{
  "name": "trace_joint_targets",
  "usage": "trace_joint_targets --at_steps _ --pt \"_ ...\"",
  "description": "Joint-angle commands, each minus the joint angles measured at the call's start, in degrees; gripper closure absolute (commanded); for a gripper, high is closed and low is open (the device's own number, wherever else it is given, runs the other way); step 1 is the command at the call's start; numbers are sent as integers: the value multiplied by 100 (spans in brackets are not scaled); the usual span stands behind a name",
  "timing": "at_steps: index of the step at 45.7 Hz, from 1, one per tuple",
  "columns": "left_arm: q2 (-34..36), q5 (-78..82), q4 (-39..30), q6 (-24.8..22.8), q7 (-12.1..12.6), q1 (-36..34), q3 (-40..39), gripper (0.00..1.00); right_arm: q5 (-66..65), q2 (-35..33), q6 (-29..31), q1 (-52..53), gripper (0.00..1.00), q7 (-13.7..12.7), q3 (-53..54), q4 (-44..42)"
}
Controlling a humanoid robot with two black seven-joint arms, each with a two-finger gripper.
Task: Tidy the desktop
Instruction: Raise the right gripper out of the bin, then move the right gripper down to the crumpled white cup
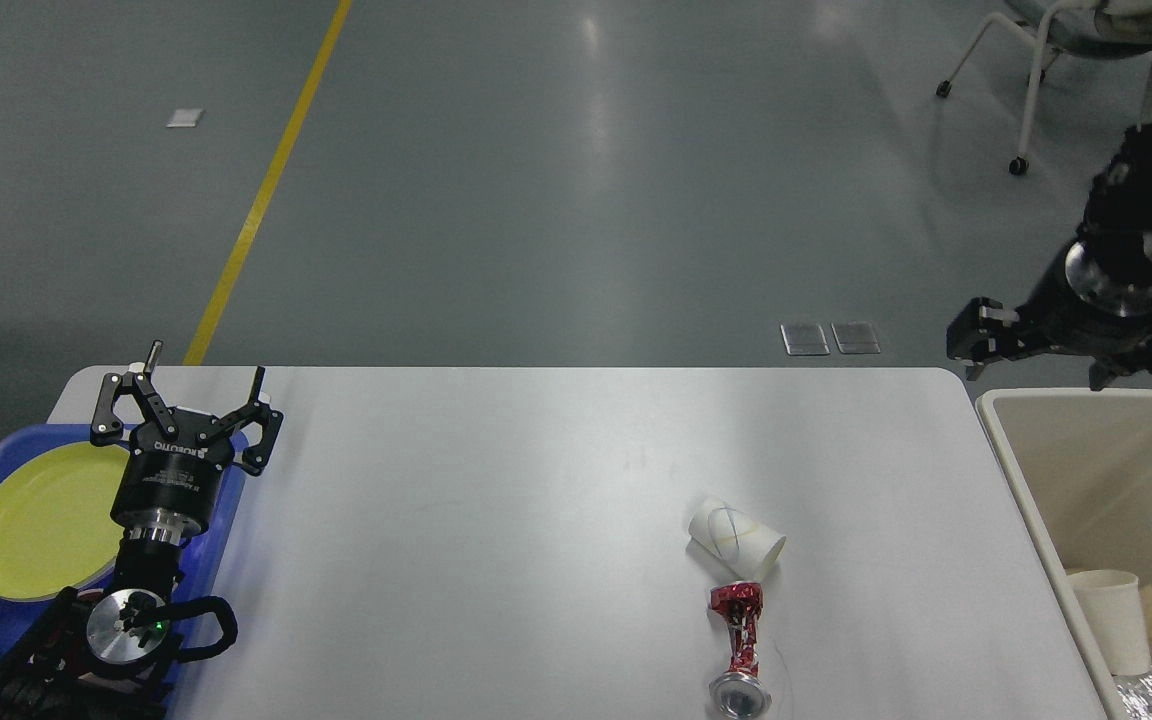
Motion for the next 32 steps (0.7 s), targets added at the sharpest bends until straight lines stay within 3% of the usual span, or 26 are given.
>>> trace_joint_targets --at_steps 1,9,32 --pt "2 0 0 -5 -9 0 0 4 70 39 1079 1001 0 -1 361 503" --pt "2 0 0 -5 -9 0 0 4 650 -5 1079 1565 0 -10 616 1312" --pt "2 0 0 4 0 0 0 4 615 -23 730 1443 0 8 651 1199"
